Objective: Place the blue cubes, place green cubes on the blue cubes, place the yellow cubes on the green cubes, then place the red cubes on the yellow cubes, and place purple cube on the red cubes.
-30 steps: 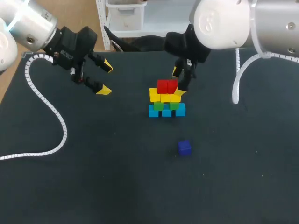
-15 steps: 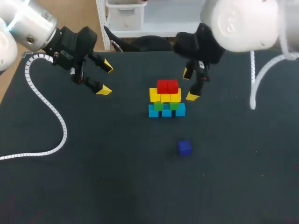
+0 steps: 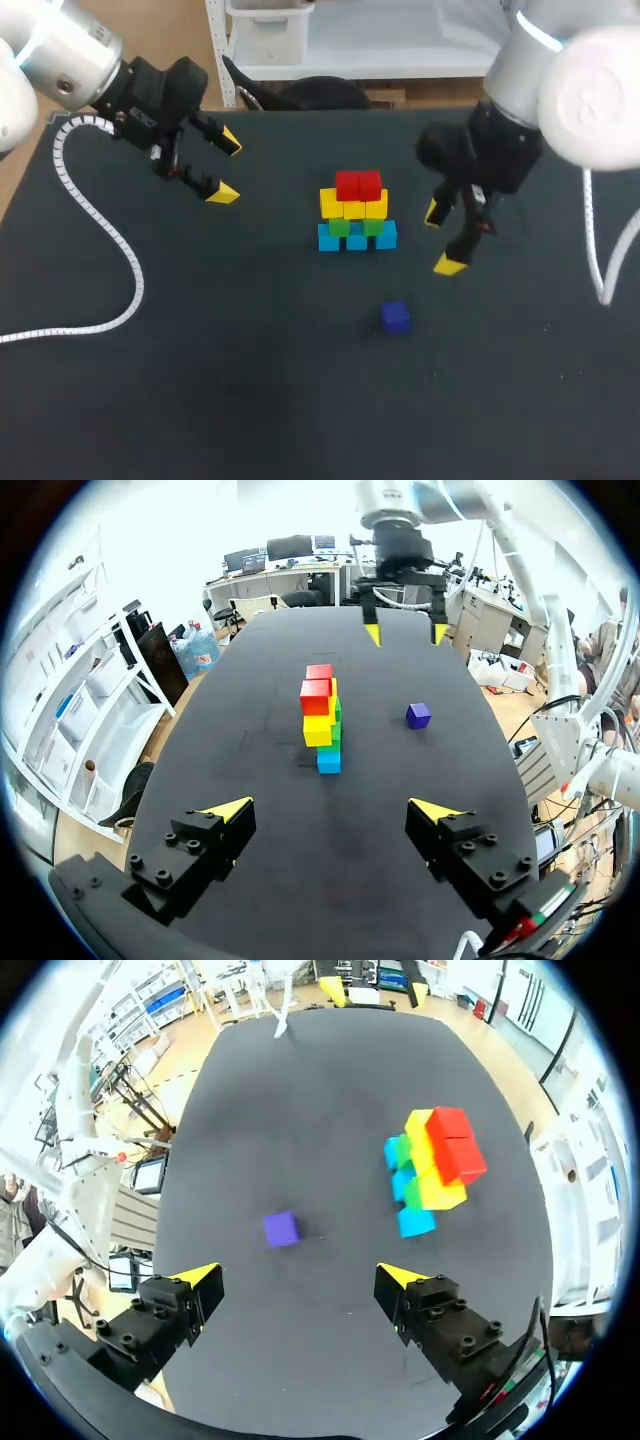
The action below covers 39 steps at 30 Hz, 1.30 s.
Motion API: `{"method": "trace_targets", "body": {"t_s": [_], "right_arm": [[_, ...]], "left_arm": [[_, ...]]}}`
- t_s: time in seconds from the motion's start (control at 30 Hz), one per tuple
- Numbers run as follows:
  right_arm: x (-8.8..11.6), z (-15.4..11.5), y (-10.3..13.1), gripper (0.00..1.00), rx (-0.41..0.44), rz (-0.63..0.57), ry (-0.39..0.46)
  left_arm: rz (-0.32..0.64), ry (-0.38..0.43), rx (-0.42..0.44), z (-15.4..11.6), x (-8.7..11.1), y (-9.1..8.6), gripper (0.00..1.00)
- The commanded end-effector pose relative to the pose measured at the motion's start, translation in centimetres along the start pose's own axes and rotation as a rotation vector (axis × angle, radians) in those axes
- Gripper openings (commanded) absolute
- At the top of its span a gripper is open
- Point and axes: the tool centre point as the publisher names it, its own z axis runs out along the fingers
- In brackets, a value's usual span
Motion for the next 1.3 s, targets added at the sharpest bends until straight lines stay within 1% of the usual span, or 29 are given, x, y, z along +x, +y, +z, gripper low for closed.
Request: {"method": "trace_targets", "body": {"t_s": [0.03,0.17,0.3,0.43,0.57,0.7,0.77,0.83,0.97,1.3], "right_arm": [[1.2,0.5,2.3,1.0,0.101,-0.025,-0.025],[2.0,1.2,3.7,1.0,0.09,-0.044,-0.004],[2.2,2.0,4.9,1.0,0.073,-0.065,0.003],[1.8,2.9,5.9,1.0,0.041,-0.091,0.01],[1.2,3.3,6.3,1.0,0.023,-0.125,0.007],[0.7,3.3,6.3,1.0,0.006,-0.158,0.021],[0.5,3.5,6.2,1.0,-0.029,-0.195,0.026],[0.3,3.6,6.1,1.0,-0.039,-0.226,0.01],[-0.1,3.5,6.0,1.0,-0.052,-0.232,0.015],[-0.1,3.5,6.0,1.0,-0.052,-0.232,0.015]], "left_arm": [[0.003,-0.002,0.002,0.0,0.1,0.1,1.0],[0.003,-0.002,0.002,0.0,0.1,0.1,1.0],[0.003,-0.002,0.002,0.0,0.1,0.1,1.0],[0.003,-0.002,0.002,0.0,0.1,0.1,1.0],[0.003,-0.002,0.002,0.0,0.1,0.1,1.0],[0.003,-0.002,0.002,0.0,0.1,0.1,1.0],[0.003,-0.002,0.002,0.0,0.1,0.1,1.0],[0.003,-0.002,0.002,0.0,0.1,0.1,1.0],[0.003,-0.002,0.002,0.0,0.1,0.1,1.0],[0.003,-0.002,0.002,0.0,0.1,0.1,1.0]]}}
